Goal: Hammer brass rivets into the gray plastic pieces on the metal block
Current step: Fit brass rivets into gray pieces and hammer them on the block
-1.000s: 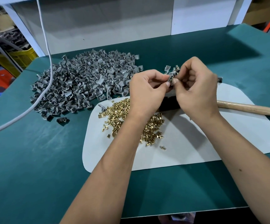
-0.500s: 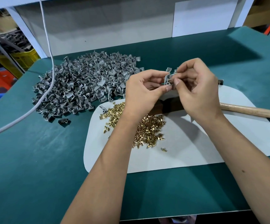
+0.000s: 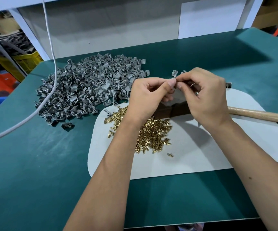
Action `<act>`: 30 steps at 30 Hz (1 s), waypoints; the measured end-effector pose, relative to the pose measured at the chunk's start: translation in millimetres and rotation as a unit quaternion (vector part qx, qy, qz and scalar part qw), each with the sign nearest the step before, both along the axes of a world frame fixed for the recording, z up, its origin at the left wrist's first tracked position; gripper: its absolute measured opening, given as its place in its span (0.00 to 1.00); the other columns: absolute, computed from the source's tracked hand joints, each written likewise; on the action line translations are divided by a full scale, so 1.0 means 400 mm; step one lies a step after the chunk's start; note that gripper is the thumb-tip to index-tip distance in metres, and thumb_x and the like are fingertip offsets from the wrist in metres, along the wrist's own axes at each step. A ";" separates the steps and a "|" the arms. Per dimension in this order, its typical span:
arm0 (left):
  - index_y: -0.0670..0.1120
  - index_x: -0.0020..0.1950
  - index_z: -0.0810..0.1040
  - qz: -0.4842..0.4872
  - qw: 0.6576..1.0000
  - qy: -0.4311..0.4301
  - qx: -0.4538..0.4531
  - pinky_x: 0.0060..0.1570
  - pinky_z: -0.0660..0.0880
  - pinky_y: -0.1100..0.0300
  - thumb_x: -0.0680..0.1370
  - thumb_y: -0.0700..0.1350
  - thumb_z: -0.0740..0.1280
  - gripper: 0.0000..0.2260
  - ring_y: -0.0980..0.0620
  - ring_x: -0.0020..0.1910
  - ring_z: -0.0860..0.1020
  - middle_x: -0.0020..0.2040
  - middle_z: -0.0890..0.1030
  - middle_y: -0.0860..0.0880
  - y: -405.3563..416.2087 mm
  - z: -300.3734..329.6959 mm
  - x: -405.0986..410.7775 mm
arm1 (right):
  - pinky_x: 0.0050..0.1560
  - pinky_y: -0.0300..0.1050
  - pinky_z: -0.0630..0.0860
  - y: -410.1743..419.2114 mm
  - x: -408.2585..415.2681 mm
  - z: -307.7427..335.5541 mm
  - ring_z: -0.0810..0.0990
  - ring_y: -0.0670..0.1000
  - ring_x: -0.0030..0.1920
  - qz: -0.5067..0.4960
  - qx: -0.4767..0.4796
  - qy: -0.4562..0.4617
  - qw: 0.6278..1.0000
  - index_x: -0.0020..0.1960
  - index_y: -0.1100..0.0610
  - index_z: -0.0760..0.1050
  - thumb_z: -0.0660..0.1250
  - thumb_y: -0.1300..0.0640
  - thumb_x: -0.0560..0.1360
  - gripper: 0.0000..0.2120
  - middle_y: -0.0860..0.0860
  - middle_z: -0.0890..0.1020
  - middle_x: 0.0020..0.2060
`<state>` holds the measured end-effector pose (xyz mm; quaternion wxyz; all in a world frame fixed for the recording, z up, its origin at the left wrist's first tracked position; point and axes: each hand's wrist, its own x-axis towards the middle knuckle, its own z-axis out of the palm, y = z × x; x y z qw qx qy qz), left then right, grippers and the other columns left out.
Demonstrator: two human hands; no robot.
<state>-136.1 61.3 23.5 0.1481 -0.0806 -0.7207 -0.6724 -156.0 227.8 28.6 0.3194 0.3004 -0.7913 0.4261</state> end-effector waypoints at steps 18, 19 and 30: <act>0.38 0.62 0.82 -0.055 0.992 -0.031 0.111 0.55 0.82 0.50 0.75 0.30 0.74 0.16 0.43 0.46 0.85 0.46 0.85 0.38 -0.017 -0.001 0.002 | 0.50 0.37 0.76 -0.009 0.005 -0.002 0.80 0.47 0.45 -0.016 -0.011 -0.049 0.999 0.50 0.61 0.83 0.70 0.63 0.78 0.04 0.50 0.83 0.44; 0.38 0.62 0.83 -0.053 0.992 -0.029 0.106 0.56 0.82 0.50 0.75 0.30 0.74 0.16 0.43 0.46 0.85 0.47 0.85 0.37 -0.017 -0.001 0.002 | 0.49 0.37 0.76 -0.009 0.005 -0.002 0.80 0.47 0.45 -0.015 -0.006 -0.045 0.999 0.50 0.61 0.83 0.70 0.63 0.78 0.03 0.51 0.83 0.44; 0.35 0.59 0.82 -0.071 0.991 -0.029 0.109 0.44 0.82 0.59 0.73 0.28 0.74 0.15 0.47 0.41 0.86 0.45 0.87 0.39 -0.026 -0.006 -0.002 | 0.44 0.42 0.75 -0.001 0.006 -0.001 0.78 0.50 0.41 -0.013 0.035 -0.006 0.999 0.46 0.62 0.81 0.70 0.65 0.76 0.02 0.53 0.82 0.40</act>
